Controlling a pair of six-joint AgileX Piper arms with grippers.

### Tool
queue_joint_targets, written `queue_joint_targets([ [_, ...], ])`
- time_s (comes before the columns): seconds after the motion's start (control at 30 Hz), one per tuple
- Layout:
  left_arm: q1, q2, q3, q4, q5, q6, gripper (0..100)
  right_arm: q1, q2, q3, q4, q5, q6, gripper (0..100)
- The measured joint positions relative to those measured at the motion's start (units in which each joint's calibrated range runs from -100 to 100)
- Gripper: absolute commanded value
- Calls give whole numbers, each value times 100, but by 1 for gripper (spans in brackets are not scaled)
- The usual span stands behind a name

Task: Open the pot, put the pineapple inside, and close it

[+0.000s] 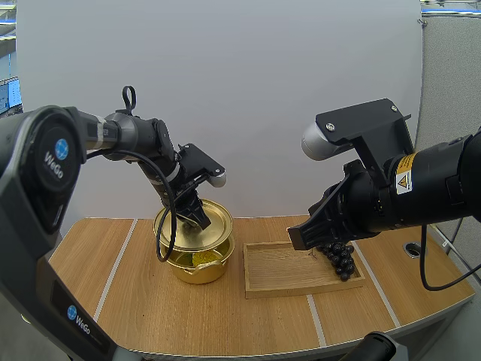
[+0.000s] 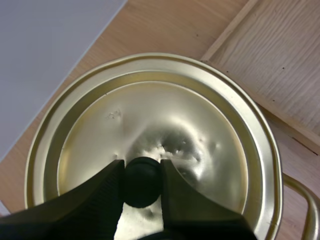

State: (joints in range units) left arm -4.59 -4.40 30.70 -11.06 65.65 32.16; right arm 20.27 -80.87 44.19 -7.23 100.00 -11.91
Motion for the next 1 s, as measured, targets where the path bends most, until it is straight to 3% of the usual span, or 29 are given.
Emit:
queue_joint_targets([
  [0.63,0,495,78,-198,26,71,3,0,0,0,0,0,0,0],
  [0.7,0,495,78,-207,26,78,17,0,0,0,0,0,0,0],
  [0.73,0,495,78,-207,26,78,30,0,0,0,0,0,0,0],
  [0.77,0,495,78,-207,26,78,47,0,0,0,0,0,0,0],
  [0.83,0,495,78,-211,46,78,99,0,0,0,0,0,0,0],
  [1.0,0,495,78,-233,403,90,100,0,0,0,0,0,0,0],
])
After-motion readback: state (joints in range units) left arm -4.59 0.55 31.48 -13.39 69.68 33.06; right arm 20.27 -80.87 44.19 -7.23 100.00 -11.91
